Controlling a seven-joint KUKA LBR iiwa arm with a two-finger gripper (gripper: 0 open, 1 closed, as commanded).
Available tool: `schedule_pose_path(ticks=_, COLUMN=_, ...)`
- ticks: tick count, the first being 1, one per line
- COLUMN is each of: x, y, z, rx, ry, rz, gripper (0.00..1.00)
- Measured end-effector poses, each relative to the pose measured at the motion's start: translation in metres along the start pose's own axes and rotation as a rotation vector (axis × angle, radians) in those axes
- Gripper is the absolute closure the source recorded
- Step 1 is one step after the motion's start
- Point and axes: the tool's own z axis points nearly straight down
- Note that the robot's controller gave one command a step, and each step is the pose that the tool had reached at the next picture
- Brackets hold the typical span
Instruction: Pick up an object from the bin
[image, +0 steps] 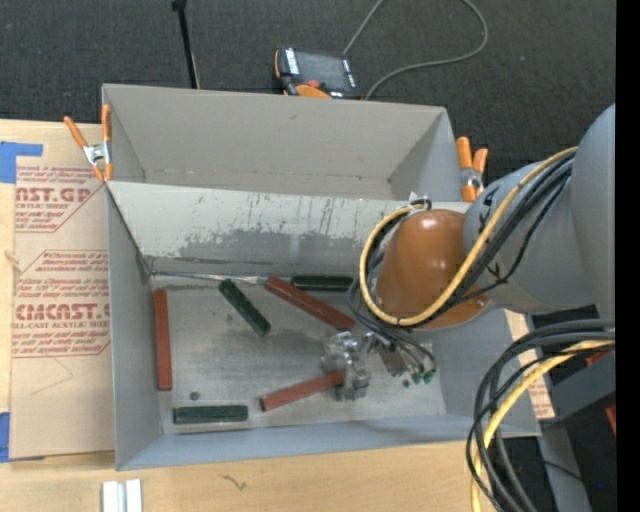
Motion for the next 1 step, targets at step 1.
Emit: schedule_pose_path(ticks=1, x=-0.0143, y=-0.0197, z=-0.1450, rx=0.006, ry=-0.008, rz=-0.076, gripper=1.00)
